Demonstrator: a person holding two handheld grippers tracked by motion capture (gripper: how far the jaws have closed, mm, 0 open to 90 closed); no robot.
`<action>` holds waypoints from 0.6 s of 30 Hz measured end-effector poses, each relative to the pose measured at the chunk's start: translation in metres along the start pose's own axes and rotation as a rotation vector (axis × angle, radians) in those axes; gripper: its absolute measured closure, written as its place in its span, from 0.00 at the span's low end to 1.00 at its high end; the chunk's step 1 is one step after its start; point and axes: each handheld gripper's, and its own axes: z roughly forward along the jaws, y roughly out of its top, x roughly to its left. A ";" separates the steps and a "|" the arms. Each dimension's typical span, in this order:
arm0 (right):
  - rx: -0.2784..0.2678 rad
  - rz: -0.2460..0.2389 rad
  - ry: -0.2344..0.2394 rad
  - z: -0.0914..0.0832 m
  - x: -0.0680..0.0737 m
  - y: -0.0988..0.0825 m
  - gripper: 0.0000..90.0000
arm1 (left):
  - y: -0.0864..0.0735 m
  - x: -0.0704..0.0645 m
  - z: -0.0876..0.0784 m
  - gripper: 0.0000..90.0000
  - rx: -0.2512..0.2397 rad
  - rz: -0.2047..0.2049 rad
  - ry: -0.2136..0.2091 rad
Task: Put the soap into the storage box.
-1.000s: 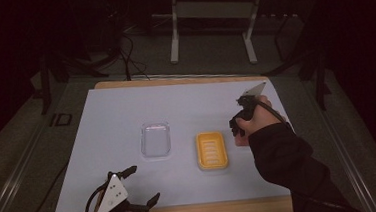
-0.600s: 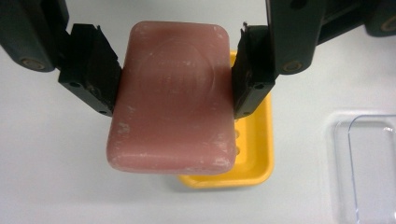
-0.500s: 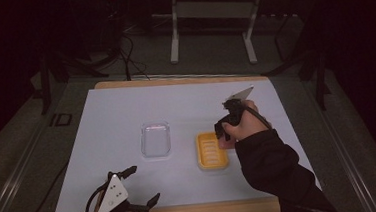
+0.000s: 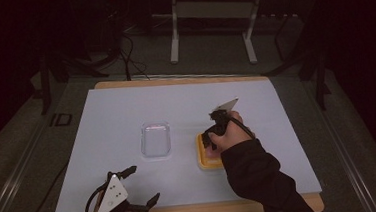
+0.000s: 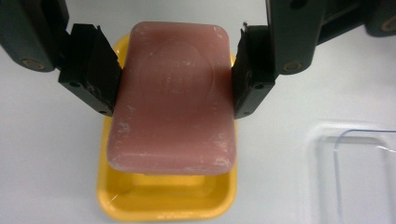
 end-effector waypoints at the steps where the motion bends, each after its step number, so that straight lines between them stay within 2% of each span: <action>1: 0.000 0.000 0.000 0.000 0.000 0.000 0.42 | 0.000 0.000 0.000 0.00 0.000 0.000 0.000; 2: 0.010 0.000 -0.006 0.007 0.001 0.000 0.42 | 0.000 0.000 0.000 0.00 0.000 0.002 0.000; 7: 0.026 0.004 -0.012 0.022 0.001 0.001 0.42 | 0.000 0.000 0.000 0.00 0.000 0.001 0.002; 10: 0.037 0.003 -0.027 0.029 0.001 0.003 0.42 | 0.000 0.000 0.000 0.00 0.000 0.002 0.002; 18: 0.056 0.013 -0.028 0.044 0.001 0.006 0.42 | 0.000 0.000 -0.001 0.00 -0.002 0.001 0.002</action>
